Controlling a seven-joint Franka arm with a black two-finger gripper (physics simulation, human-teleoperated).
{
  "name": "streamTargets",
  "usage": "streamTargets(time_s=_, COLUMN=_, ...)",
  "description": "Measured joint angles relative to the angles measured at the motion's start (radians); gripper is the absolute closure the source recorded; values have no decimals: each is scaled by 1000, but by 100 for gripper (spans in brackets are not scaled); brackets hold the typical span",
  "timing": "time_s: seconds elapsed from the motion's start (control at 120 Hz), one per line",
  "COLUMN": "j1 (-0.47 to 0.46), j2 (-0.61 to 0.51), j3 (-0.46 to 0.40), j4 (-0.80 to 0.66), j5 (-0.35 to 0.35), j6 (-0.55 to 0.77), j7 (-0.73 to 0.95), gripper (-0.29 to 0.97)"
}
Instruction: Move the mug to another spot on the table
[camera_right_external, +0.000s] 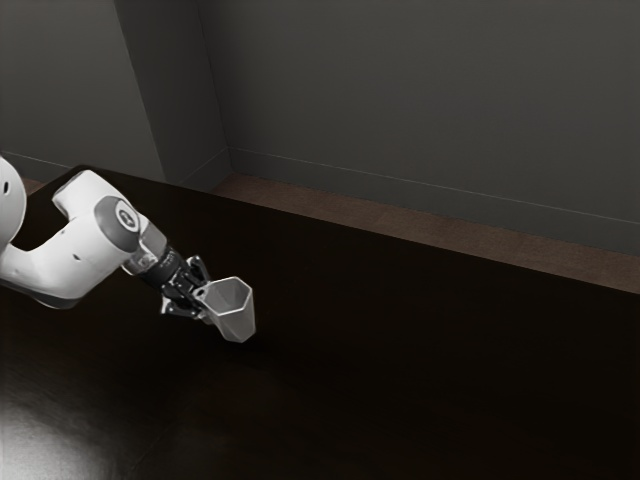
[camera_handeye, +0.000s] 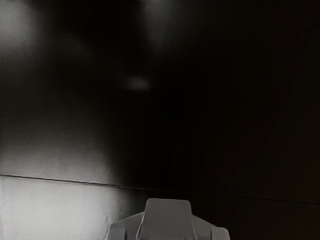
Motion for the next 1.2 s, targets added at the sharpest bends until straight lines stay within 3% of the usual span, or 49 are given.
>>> streamTargets(time_s=0.842, j1=33, j2=39, j3=12, j4=7, j5=-30, j6=-1, j7=143, gripper=61)
streamTargets(time_s=1.025, j1=33, j2=36, j3=12, j4=5, j5=-54, j6=1, j7=167, gripper=29)
streamTargets(time_s=1.2, j1=35, j2=36, j3=12, j4=2, j5=-64, j6=2, j7=184, gripper=13)
